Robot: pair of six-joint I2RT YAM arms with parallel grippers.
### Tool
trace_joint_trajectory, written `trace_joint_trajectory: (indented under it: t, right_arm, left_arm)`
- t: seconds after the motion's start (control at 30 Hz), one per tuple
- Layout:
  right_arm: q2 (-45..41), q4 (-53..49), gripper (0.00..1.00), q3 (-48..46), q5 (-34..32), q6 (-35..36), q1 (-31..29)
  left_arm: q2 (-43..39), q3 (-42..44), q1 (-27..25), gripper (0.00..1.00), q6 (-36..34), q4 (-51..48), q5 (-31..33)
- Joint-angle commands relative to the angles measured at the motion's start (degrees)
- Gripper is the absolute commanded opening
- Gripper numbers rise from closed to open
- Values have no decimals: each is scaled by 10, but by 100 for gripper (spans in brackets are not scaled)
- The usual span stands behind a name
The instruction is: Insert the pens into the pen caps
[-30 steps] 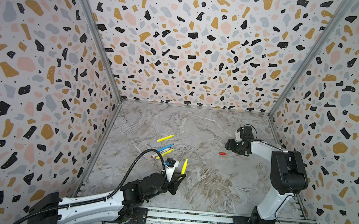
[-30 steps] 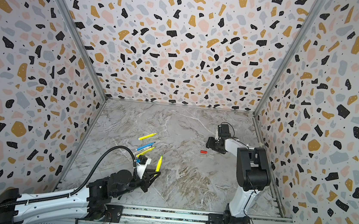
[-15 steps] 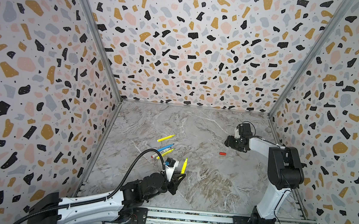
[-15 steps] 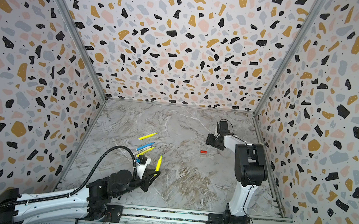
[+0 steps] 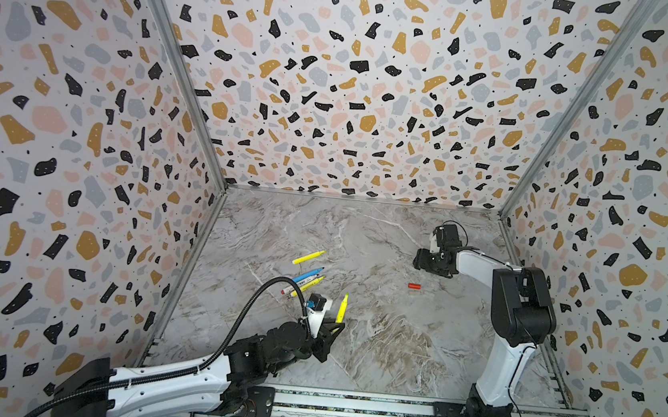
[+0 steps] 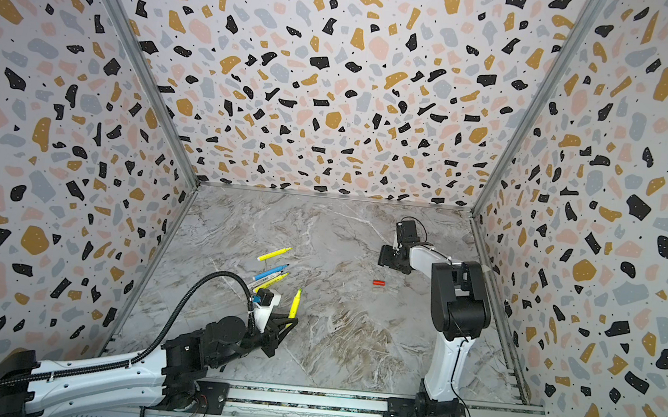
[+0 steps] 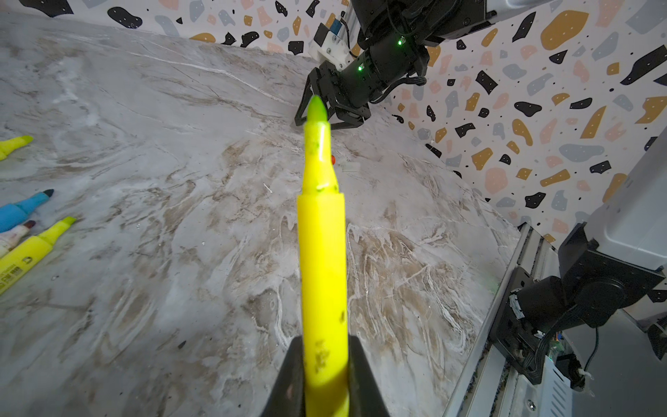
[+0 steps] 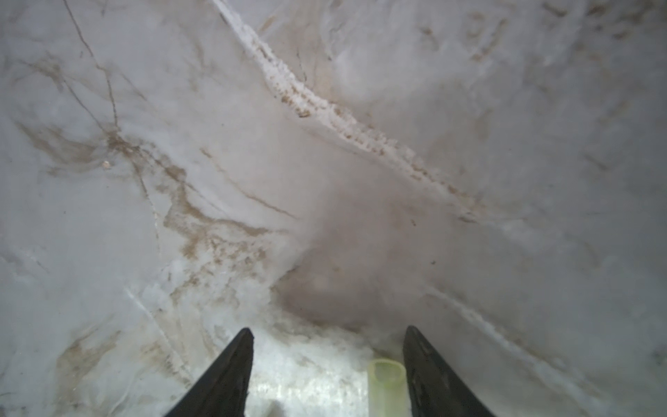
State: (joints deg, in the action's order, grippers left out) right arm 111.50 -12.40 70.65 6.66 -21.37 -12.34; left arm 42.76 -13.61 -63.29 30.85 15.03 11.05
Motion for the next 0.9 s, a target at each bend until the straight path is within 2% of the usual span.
trace_joint_trajectory:
  t: [0.0,0.33,0.87]
  right_arm:
    - [2,-29,66,0,-2,-2,-16]
    - [-7,-33,65,-10,-17,-2,-46]
    - [-64,-15,64,-85,-43,-15,-66]
  left_arm:
    - [-3,6,2,6,-9,18,9]
    - [-13,10,3,6,-9,18,10]
    - [-20,12,2,6,-5,17,6]
